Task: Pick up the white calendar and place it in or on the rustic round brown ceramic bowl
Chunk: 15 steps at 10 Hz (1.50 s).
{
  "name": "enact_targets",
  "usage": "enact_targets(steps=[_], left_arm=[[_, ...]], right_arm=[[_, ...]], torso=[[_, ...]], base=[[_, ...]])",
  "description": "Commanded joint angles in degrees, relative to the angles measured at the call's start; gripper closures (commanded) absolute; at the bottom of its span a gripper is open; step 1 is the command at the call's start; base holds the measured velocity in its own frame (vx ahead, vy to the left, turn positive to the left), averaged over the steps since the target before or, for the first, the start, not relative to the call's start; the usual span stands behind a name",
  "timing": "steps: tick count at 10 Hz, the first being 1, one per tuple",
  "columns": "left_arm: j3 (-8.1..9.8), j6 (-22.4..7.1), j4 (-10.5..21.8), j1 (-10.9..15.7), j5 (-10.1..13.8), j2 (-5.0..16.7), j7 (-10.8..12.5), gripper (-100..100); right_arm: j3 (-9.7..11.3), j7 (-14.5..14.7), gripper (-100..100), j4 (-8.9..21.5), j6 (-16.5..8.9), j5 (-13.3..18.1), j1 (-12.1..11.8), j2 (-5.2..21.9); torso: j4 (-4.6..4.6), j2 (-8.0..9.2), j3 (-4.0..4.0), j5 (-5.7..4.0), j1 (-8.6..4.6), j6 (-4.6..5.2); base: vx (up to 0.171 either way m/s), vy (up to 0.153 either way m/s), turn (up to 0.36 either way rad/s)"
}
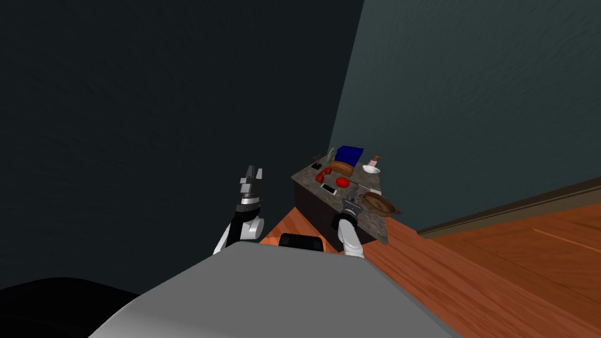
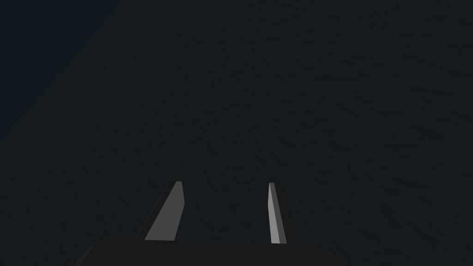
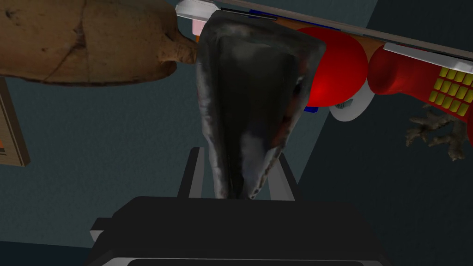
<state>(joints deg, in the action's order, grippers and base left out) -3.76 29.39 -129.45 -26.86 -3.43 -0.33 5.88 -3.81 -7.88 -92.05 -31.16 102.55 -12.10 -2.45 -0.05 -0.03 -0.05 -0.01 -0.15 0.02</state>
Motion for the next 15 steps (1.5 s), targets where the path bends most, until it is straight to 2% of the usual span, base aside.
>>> enact_targets(steps=[1, 2, 3, 4, 7, 11, 15], left_arm=[[0.00, 0.00, 0.00, 0.00, 0.00, 0.00, 0.00, 0], [0.00, 0.00, 0.00, 0.00, 0.00, 0.00, 0.00, 0], [-0.01, 0.00, 0.00, 0.01, 0.00, -0.01, 0.00, 0], [-0.01, 0.00, 0.00, 0.02, 0.00, -0.02, 0.00, 0], [-0.02, 0.00, 0.00, 0.03, 0.00, -0.02, 0.00, 0], [-0.02, -0.01, 0.01, 0.03, 0.00, -0.02, 0.00, 0], [-0.02, 0.00, 0.00, 0.02, 0.00, -0.01, 0.00, 0]], right_arm=[[0.00, 0.00, 0, 0.00, 0.00, 0.00, 0.00, 0.00], [0.28, 0.11, 100, -0.10, -0.02, -0.21, -0.46, 0.90], [0.58, 0.35, 100, -0.42, -0.09, -0.63, -1.04, 2.49], [0.58, 0.35, 100, -0.42, -0.09, -0.63, -1.04, 2.49], [1.22, 1.80, 100, -2.77, -0.56, -2.97, -3.04, 7.58], [1.69, 5.04, 100, -8.41, -1.68, -8.07, -6.07, 11.70], [1.82, 9.23, 100, -15.37, -3.14, -14.40, -9.16, 13.67]], torso=[[0.00, 0.00, 0.00, 0.00, 0.00, 0.00], [0.00, 0.00, 0.00, 0.00, 0.00, 0.00], [-0.08, 0.25, 0.07, -0.06, 0.20, 0.02], [-0.22, 0.74, 0.23, -0.17, 0.57, 0.07], [-0.45, 1.13, 0.31, -0.34, 0.85, 0.10], [-0.36, 1.22, 0.41, -0.24, 0.92, 0.02], [-0.36, 0.97, 0.29, -0.23, 0.90, -0.03]], base=[[0.000, 0.000, 0.000], [-0.066, 0.056, 0.014], [-0.183, 0.152, 0.029], [-0.187, 0.151, -0.007], [-0.209, 0.192, 0.047], [-0.216, 0.183, 0.103], [-0.139, 0.162, 0.141]])
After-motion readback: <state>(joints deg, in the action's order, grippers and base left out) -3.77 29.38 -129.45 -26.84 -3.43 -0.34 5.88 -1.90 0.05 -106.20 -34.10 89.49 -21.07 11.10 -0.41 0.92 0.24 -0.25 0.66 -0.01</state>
